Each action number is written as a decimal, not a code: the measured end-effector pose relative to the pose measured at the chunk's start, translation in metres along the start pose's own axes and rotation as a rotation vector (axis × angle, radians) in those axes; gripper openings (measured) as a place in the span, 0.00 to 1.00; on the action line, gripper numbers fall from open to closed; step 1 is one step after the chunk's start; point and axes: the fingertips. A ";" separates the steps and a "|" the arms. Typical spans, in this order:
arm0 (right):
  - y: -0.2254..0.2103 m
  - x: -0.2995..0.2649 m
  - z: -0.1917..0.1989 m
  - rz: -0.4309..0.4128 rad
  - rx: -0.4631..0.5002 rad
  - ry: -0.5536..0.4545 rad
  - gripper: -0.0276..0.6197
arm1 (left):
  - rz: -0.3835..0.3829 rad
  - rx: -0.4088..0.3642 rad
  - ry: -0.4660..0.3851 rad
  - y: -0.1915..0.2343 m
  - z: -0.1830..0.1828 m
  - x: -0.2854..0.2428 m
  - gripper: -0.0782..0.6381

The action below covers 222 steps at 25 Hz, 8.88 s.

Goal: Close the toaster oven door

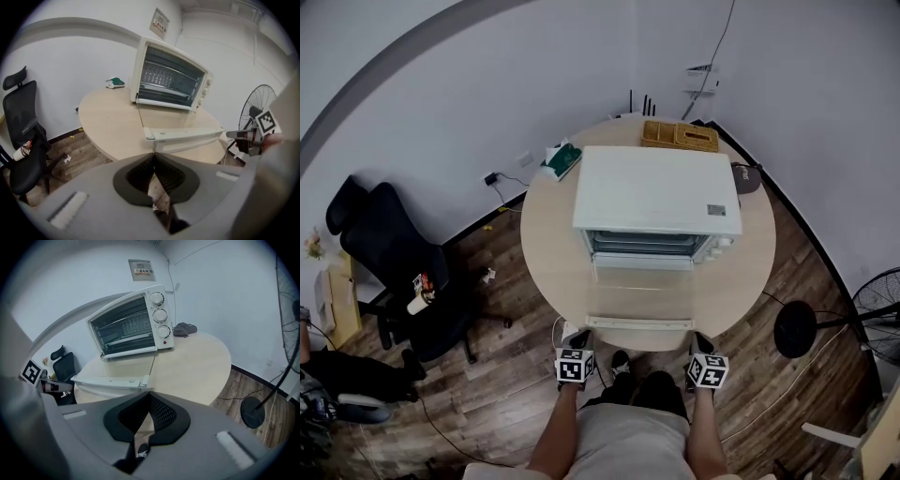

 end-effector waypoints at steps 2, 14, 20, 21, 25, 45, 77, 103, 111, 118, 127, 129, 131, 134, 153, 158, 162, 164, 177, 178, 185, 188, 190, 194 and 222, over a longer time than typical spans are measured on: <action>0.002 -0.005 0.002 0.002 -0.012 -0.001 0.04 | 0.011 -0.002 0.000 0.000 -0.002 -0.005 0.19; 0.011 -0.015 0.003 -0.021 0.012 0.026 0.04 | 0.030 -0.007 -0.023 -0.007 -0.010 -0.006 0.19; 0.013 -0.016 -0.008 -0.028 0.036 -0.007 0.04 | 0.034 -0.014 -0.040 -0.009 -0.020 -0.001 0.19; 0.014 -0.015 -0.009 -0.027 0.037 -0.010 0.04 | 0.034 -0.015 -0.042 -0.009 -0.021 0.001 0.19; 0.017 -0.013 -0.014 -0.042 0.034 -0.033 0.04 | 0.029 -0.011 -0.050 -0.008 -0.024 0.004 0.19; 0.111 -0.041 0.017 -0.089 1.035 0.300 0.20 | 0.037 -0.025 -0.089 -0.009 -0.040 0.017 0.19; 0.121 -0.035 -0.044 0.051 1.317 0.333 0.18 | 0.031 0.060 -0.140 -0.010 -0.049 0.038 0.19; 0.131 -0.028 -0.117 0.046 1.411 0.327 0.17 | 0.083 0.017 -0.199 -0.027 -0.085 0.040 0.19; 0.134 -0.029 -0.151 0.055 1.455 0.294 0.17 | 0.087 0.017 -0.228 -0.027 -0.099 0.042 0.19; 0.135 -0.032 -0.170 0.065 1.472 0.276 0.18 | 0.099 0.000 -0.241 -0.033 -0.109 0.041 0.19; 0.132 -0.041 -0.196 0.079 1.491 0.260 0.19 | 0.094 0.022 -0.252 -0.028 -0.115 0.037 0.19; 0.132 -0.043 -0.200 0.085 1.496 0.257 0.19 | 0.091 0.027 -0.255 -0.026 -0.118 0.037 0.19; 0.132 -0.045 -0.204 0.090 1.502 0.256 0.19 | 0.091 0.035 -0.258 -0.024 -0.121 0.037 0.19; 0.130 -0.048 -0.212 0.097 1.508 0.255 0.19 | 0.091 0.040 -0.265 -0.024 -0.125 0.036 0.19; 0.125 -0.061 -0.239 0.119 1.512 0.243 0.20 | 0.082 0.060 -0.268 -0.017 -0.128 0.033 0.19; 0.124 -0.064 -0.244 0.125 1.504 0.246 0.20 | 0.081 0.064 -0.269 -0.016 -0.130 0.035 0.19; 0.123 -0.066 -0.247 0.129 1.495 0.247 0.20 | 0.083 0.060 -0.271 -0.015 -0.131 0.036 0.19; 0.123 -0.068 -0.250 0.132 1.493 0.246 0.21 | 0.081 0.059 -0.272 -0.013 -0.132 0.036 0.19; 0.122 -0.073 -0.255 0.162 1.474 0.242 0.21 | 0.076 0.071 -0.270 -0.001 -0.129 0.037 0.19; 0.122 -0.073 -0.255 0.163 1.465 0.236 0.21 | 0.078 0.073 -0.271 -0.002 -0.130 0.037 0.19; 0.132 -0.052 -0.248 0.132 1.196 0.112 0.22 | 0.106 0.078 -0.305 -0.014 -0.148 0.037 0.19; 0.137 -0.041 -0.233 0.055 0.999 0.044 0.22 | 0.122 0.061 -0.328 -0.021 -0.160 0.041 0.19; 0.141 -0.035 -0.226 -0.017 0.827 -0.030 0.22 | 0.129 0.057 -0.343 -0.023 -0.169 0.043 0.19; 0.146 -0.026 -0.219 -0.117 0.590 -0.159 0.22 | 0.129 0.054 -0.362 -0.025 -0.183 0.049 0.19; 0.137 -0.016 -0.176 -0.239 0.214 -0.251 0.04 | 0.173 0.017 -0.401 -0.052 -0.205 0.067 0.19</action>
Point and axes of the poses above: the fingertips, and each gripper's own axes: x backward along the fingers, y to its left, z out of its underside, and after that the axes turned 14 degrees about -z, right-handed
